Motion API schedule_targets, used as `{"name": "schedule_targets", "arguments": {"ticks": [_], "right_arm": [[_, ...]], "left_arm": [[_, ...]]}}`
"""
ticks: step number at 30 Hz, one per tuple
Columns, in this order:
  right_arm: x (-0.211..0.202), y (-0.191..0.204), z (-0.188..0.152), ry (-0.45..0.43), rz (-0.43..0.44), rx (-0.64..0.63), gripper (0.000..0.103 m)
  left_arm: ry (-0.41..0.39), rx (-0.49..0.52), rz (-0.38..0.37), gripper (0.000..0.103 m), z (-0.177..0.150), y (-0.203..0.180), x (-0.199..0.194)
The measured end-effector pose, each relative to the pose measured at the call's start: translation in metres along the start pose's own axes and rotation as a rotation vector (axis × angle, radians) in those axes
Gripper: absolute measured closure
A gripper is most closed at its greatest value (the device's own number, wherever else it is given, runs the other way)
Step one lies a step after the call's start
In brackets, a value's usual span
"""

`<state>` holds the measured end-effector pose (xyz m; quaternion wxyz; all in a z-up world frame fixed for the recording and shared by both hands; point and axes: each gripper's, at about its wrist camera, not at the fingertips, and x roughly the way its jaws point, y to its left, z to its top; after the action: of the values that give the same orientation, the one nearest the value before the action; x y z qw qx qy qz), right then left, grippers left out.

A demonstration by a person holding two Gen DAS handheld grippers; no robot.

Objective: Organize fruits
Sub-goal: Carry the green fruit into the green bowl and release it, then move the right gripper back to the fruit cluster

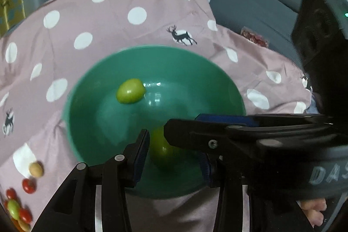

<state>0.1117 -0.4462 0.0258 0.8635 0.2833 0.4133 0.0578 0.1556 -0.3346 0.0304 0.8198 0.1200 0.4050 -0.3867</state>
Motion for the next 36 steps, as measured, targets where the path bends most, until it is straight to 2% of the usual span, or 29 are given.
{"name": "schedule_targets", "arguments": {"ticks": [2, 4, 5, 6, 7, 9, 11, 13, 16, 19, 21, 22, 23, 24, 25, 26, 28, 31, 32, 34, 36], "right_arm": [[0.000, -0.001, 0.001, -0.001, 0.039, -0.001, 0.051], [-0.006, -0.008, 0.002, -0.012, 0.061, 0.004, 0.033], [-0.011, -0.009, 0.001, -0.030, 0.067, -0.003, 0.030], [-0.018, -0.009, 0.001, -0.059, 0.071, -0.011, 0.021], [-0.023, -0.010, 0.000, -0.077, 0.067, -0.011, 0.009], [-0.035, -0.009, -0.002, -0.138, 0.070, 0.002, 0.000], [-0.039, -0.005, -0.002, -0.168, 0.107, 0.017, 0.000], [-0.035, 0.002, -0.003, -0.157, 0.157, 0.031, 0.000], [-0.016, 0.023, -0.006, -0.127, 0.190, 0.024, 0.000], [0.009, 0.054, -0.010, -0.091, 0.203, -0.008, 0.000], [0.028, 0.075, -0.013, -0.060, 0.206, -0.047, 0.000], [0.036, 0.087, -0.016, -0.048, 0.193, -0.071, 0.000], [0.044, 0.101, -0.018, -0.043, 0.178, -0.103, 0.000], [0.054, 0.113, -0.021, -0.033, 0.180, -0.131, 0.000], [0.067, 0.126, -0.024, -0.012, 0.191, -0.152, 0.000], [0.077, 0.134, -0.025, 0.006, 0.193, -0.161, 0.000], [0.106, 0.154, -0.030, 0.059, 0.186, -0.181, 0.000], [0.143, 0.178, -0.036, 0.120, 0.171, -0.220, 0.000], [0.157, 0.191, -0.039, 0.141, 0.165, -0.236, 0.000], [0.178, 0.210, -0.046, 0.180, 0.175, -0.269, 0.000], [0.207, 0.235, -0.053, 0.251, 0.167, -0.321, 0.000]], "left_arm": [[0.012, 0.008, 0.037, 0.046, 0.001, -0.001, 0.001], [-0.037, 0.021, 0.070, 0.014, 0.000, -0.001, -0.010], [-0.071, 0.015, 0.075, 0.008, -0.002, 0.002, -0.020], [-0.110, 0.001, 0.073, 0.003, -0.005, 0.006, -0.031], [-0.134, -0.010, 0.068, 0.003, -0.007, 0.009, -0.038], [-0.165, -0.048, 0.050, 0.002, -0.015, 0.021, -0.058], [-0.148, -0.090, 0.048, 0.001, -0.031, 0.038, -0.077], [-0.109, -0.117, 0.077, 0.001, -0.051, 0.055, -0.091], [-0.099, -0.157, 0.168, 0.001, -0.095, 0.085, -0.116], [-0.137, -0.213, 0.315, 0.001, -0.145, 0.118, -0.137], [-0.179, -0.322, 0.360, 0.001, -0.175, 0.143, -0.148], [-0.165, -0.394, 0.358, 0.001, -0.182, 0.157, -0.150], [-0.136, -0.479, 0.326, 0.001, -0.187, 0.173, -0.151], [-0.121, -0.548, 0.261, 0.001, -0.190, 0.184, -0.152], [-0.118, -0.624, 0.160, 0.001, -0.194, 0.194, -0.153], [-0.144, -0.671, 0.087, 0.001, -0.197, 0.201, -0.158], [-0.206, -0.680, 0.085, 0.001, -0.202, 0.201, -0.171], [-0.195, -0.637, 0.191, 0.001, -0.205, 0.199, -0.179], [-0.193, -0.639, 0.189, 0.001, -0.208, 0.198, -0.180], [-0.189, -0.671, 0.134, 0.001, -0.218, 0.206, -0.180], [-0.226, -0.682, 0.085, 0.001, -0.228, 0.210, -0.189]]}}
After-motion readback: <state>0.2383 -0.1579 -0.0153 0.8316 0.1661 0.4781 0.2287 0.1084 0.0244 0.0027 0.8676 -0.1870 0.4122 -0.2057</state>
